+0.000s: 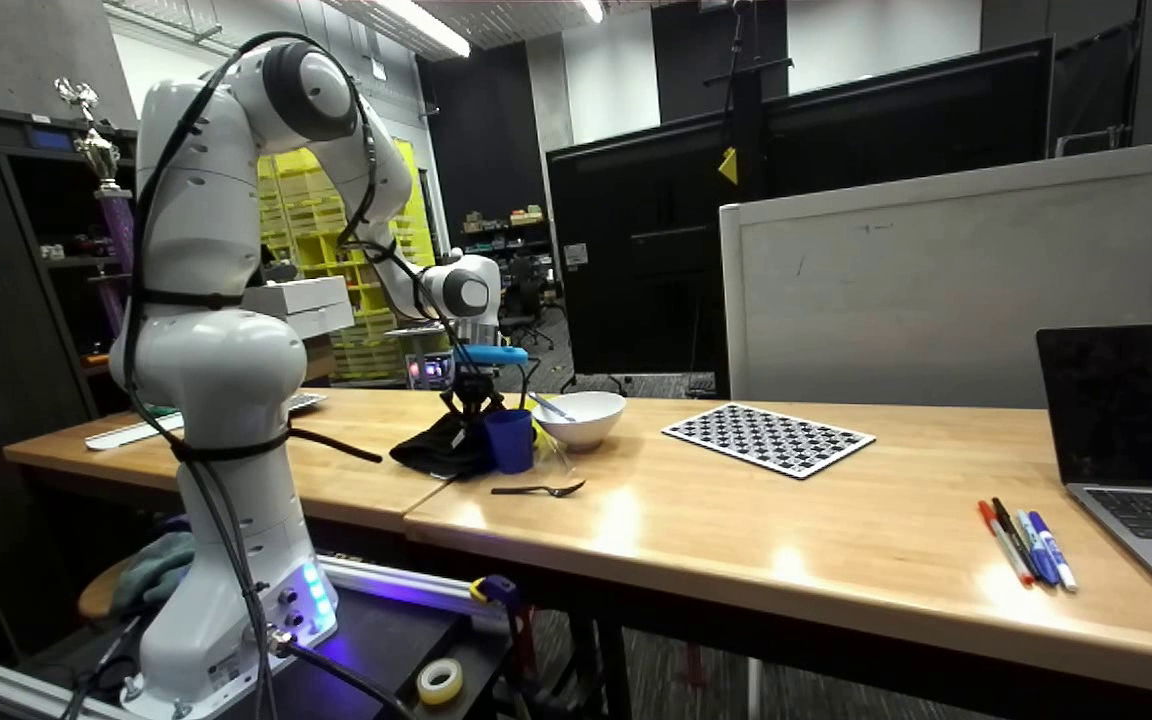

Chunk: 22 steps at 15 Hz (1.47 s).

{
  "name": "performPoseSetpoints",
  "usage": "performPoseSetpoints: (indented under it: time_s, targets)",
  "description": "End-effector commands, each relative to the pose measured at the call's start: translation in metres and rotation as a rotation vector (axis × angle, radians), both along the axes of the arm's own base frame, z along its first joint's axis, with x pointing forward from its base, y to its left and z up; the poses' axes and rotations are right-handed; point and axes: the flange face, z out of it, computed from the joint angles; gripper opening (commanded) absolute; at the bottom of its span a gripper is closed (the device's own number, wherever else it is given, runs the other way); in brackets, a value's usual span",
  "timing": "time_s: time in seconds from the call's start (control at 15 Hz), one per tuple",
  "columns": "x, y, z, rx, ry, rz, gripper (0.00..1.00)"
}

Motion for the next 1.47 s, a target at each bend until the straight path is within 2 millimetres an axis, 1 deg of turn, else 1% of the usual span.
performPoseSetpoints:
  time_s: [0.0, 0.27, 0.4, 0.6, 0.93, 1.13, 1.4]
  targets:
    - [-0.014, 0.002, -0.014, -0.019, 0.018, 0.04, 0.0]
    - [-0.007, 0.032, -0.007, -0.037, -0.001, 0.098, 0.0]
    - [-0.004, 0.051, -0.005, -0.042, -0.006, 0.134, 0.0]
    - [-0.002, 0.087, -0.007, -0.028, -0.006, 0.174, 0.0]
    - [-0.012, 0.157, -0.013, -0.011, 0.002, 0.231, 0.0]
    - [-0.014, 0.194, -0.014, -0.004, 0.0, 0.26, 0.0]
    - [-0.013, 0.234, -0.016, 0.006, -0.007, 0.282, 0.0]
